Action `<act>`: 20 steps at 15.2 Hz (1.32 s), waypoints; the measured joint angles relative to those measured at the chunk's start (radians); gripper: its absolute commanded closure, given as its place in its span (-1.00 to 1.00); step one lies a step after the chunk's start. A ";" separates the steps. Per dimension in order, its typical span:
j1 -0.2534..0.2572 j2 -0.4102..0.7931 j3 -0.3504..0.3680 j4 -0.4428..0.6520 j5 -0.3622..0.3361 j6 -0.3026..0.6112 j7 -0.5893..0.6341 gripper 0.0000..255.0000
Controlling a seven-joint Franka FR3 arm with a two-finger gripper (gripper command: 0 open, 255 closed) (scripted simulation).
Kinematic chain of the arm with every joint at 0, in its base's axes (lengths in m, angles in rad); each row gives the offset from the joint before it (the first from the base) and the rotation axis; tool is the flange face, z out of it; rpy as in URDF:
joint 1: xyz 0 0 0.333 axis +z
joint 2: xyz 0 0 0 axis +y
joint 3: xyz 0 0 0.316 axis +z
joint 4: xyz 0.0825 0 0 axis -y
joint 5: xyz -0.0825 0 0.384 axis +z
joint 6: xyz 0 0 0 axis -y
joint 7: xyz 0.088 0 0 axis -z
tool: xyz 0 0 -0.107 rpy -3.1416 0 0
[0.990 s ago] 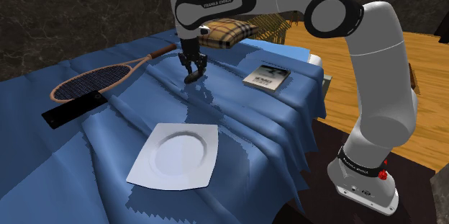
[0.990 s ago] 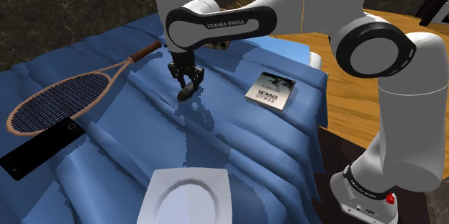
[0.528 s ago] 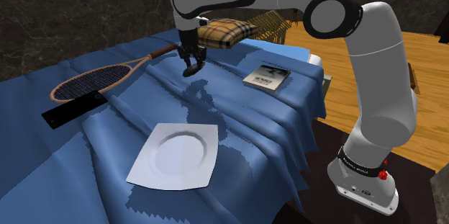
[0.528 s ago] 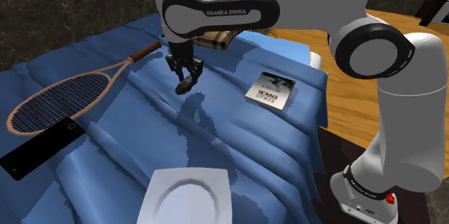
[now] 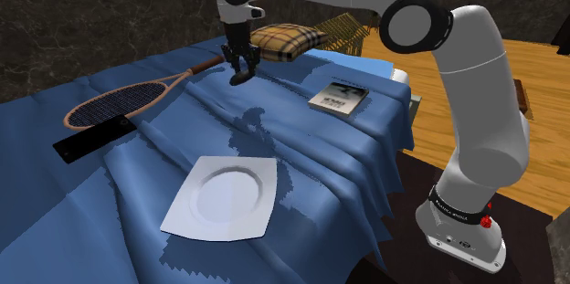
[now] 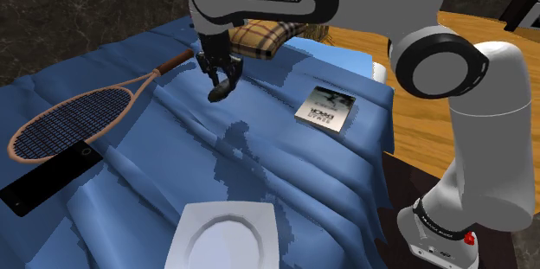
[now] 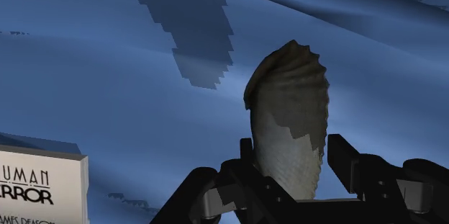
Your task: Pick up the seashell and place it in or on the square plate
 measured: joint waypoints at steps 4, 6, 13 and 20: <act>0.013 0.001 0.002 0.047 -0.001 -0.046 0.007 1.00; 0.014 -0.057 0.013 -0.044 0.012 -0.013 0.033 1.00; 0.058 -0.225 0.062 -0.300 0.054 0.078 0.157 1.00; 0.118 -0.330 0.112 -0.443 0.086 0.120 0.279 1.00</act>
